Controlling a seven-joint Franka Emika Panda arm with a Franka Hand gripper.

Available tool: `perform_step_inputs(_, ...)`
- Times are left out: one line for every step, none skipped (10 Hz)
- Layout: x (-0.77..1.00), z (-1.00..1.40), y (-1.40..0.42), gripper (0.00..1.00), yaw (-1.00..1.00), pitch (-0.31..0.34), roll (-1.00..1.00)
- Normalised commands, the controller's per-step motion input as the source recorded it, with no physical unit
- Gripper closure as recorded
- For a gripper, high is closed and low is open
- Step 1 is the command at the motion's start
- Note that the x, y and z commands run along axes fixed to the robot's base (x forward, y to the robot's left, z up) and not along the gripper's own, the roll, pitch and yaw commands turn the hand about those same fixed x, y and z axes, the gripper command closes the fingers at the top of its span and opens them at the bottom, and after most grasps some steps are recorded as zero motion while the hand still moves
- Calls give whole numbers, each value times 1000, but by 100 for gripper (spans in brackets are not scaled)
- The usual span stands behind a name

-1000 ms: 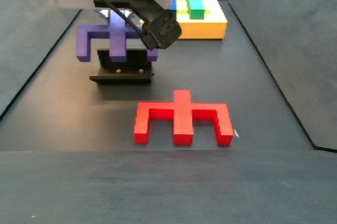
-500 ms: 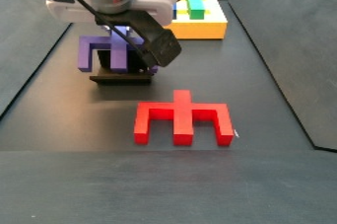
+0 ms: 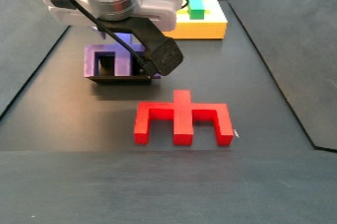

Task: Pick up the purple object. Move up. Place the purple object on the fixture. Regrasp the purple object. Move to above the board. Insert the purple object.
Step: Regrasp the purple object.

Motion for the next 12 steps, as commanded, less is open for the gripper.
perform_step_inputs(0, 0, -20, 0, -37, 14, 129)
perform_step_inputs(11, 223, -114, 0, -29, 229, 360)
perform_step_inputs(43, 323, -89, 0, -6, 309, 417)
perform_step_inputs(89, 369, -66, 0, 0, 354, 486)
perform_step_inputs(89, 369, -106, 0, 0, 374, 591)
perform_step_inputs(69, 434, -151, 0, 0, 394, 660)
perform_step_inputs(120, 363, -200, 0, 0, 391, 689)
perform_step_inputs(186, 231, -217, 0, 0, 317, 494)
perform_step_inputs(249, 183, -151, 0, 0, 257, 423)
perform_step_inputs(277, 186, -71, 0, 0, 271, 491)
perform_step_inputs(331, 131, 0, 0, 0, 297, 657)
perform_step_inputs(286, 23, 14, 0, 106, 240, 860)
